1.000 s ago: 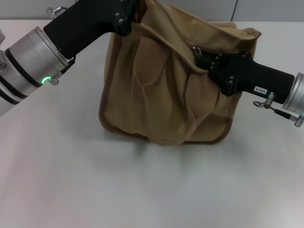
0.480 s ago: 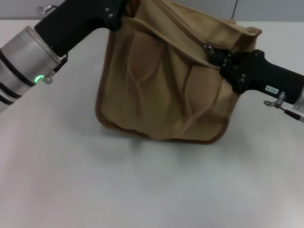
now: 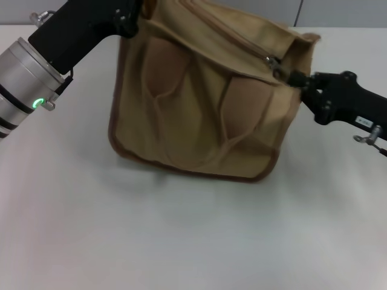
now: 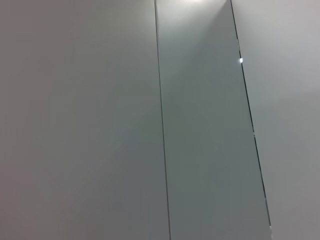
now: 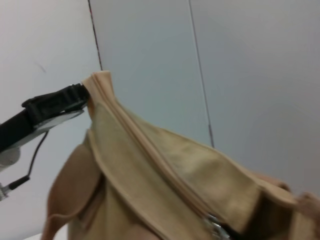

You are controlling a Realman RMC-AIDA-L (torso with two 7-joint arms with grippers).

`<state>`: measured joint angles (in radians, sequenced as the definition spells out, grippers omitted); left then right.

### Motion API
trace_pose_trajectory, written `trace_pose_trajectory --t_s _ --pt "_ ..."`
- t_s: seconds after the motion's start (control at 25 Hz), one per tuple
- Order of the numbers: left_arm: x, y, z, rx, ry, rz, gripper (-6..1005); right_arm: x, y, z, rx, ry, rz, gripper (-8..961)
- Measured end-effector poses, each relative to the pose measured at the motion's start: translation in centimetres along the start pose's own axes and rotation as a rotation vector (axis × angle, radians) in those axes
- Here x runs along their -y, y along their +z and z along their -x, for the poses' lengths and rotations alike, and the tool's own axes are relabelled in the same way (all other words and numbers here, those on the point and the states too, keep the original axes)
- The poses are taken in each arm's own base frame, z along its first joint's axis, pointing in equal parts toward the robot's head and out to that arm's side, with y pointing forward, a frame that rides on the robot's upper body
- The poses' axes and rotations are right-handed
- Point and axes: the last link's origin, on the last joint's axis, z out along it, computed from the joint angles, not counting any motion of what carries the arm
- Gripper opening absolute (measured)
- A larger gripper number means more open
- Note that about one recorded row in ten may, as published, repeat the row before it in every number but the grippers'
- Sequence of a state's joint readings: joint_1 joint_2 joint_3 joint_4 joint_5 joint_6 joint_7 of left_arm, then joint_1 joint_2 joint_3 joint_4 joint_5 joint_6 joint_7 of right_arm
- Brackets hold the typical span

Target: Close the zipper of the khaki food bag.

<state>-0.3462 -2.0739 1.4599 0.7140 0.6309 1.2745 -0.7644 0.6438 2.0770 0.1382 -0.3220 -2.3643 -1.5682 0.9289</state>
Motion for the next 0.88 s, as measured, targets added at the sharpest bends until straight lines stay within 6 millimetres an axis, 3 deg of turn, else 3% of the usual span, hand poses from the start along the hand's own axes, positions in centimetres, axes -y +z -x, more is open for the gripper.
trace_pose_trajectory --t_s 0.28,0.48,0.56,0.88 --pt "-0.6 -0.3 0.8 0.02 0.021 0.013 49 -1.1 -1.7 0.3 0.102 0.026 0.022 1" --pt "-1.2 -0.6 1.3 0.042 0.045 0.026 50 -2.0 -2.3 -0.6 0.124 0.019 0.011 65" --pt "-1.3 -1.3 1.5 0.045 0.029 0.017 50 -2.4 -2.6 -0.8 0.156 0.016 -0.003 138" --pt "-1.6 -3.7 -1.2 -0.148 -0.06 0.013 319 -2.9 -2.8 -1.0 0.184 0.035 -0.007 467"
